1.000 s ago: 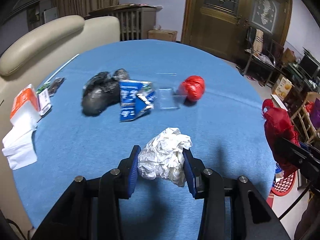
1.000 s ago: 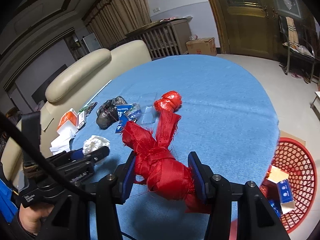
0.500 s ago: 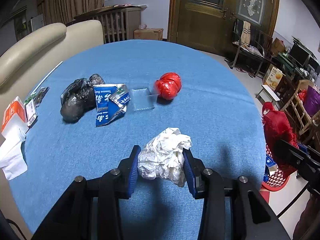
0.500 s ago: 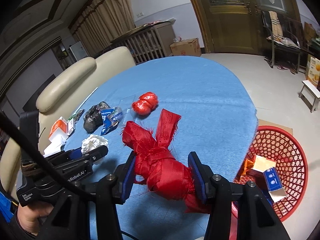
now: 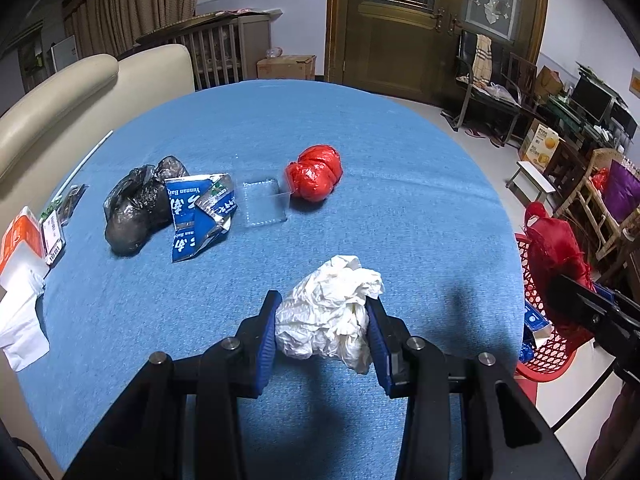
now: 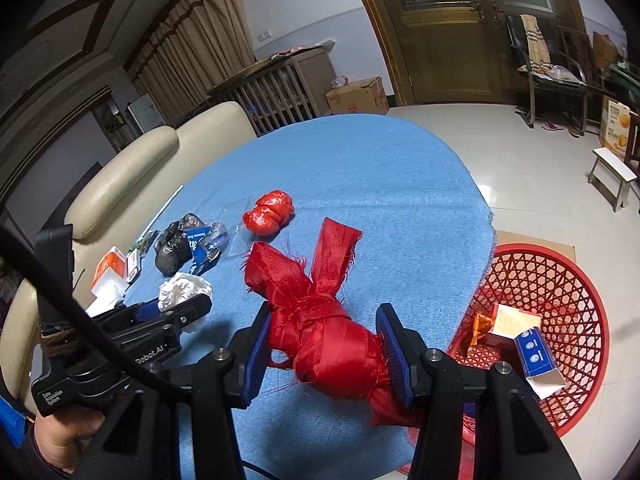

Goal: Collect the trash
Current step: 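Carry the tissue and red net bag toward the red basket, then open both grippers over the basket to drop tissue and net bag, then move both grippers back toward the table, then grasp the red plastic bag with the right gripper and lift it, then grasp the blue Yunnan Baiyao carton with the left gripper and lift it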

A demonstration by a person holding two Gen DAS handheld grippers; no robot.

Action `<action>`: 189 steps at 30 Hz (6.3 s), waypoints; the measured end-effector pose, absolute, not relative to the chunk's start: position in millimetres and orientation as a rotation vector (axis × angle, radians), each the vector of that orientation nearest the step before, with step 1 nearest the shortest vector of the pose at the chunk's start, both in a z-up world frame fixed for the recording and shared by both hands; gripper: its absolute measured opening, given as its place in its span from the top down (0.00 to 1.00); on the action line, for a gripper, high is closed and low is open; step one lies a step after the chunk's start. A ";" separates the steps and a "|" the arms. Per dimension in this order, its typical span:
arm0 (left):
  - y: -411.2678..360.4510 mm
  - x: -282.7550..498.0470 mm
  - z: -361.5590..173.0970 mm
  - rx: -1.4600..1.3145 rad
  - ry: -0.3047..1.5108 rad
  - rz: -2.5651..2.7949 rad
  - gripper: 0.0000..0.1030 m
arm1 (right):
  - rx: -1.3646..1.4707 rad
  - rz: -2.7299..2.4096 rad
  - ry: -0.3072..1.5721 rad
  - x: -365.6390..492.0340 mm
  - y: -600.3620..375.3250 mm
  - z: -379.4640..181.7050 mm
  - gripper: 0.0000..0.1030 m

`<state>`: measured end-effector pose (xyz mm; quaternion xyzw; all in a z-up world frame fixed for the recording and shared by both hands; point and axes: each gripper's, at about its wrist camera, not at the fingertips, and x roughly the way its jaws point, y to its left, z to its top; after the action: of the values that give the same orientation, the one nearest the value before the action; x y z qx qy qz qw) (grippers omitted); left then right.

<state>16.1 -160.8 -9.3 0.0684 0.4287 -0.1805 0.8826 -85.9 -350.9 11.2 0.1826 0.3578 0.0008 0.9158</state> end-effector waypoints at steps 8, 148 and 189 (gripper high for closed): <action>-175.1 16.3 -4.2 0.147 0.880 -0.415 0.59 | 0.384 -0.060 0.724 -97.2 -371.4 14.9 0.48; -87.1 153.2 -25.4 0.116 0.950 -0.310 0.25 | 0.476 0.123 1.000 116.8 -338.5 -19.9 0.56; -107.3 189.9 -38.8 0.245 1.016 -0.424 0.64 | 0.460 0.159 0.984 78.9 -316.2 -12.7 0.56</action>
<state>189.9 -107.3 -38.8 0.1160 0.4815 -0.2012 0.8451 78.9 -316.2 -12.7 0.2188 0.4676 0.0756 0.8531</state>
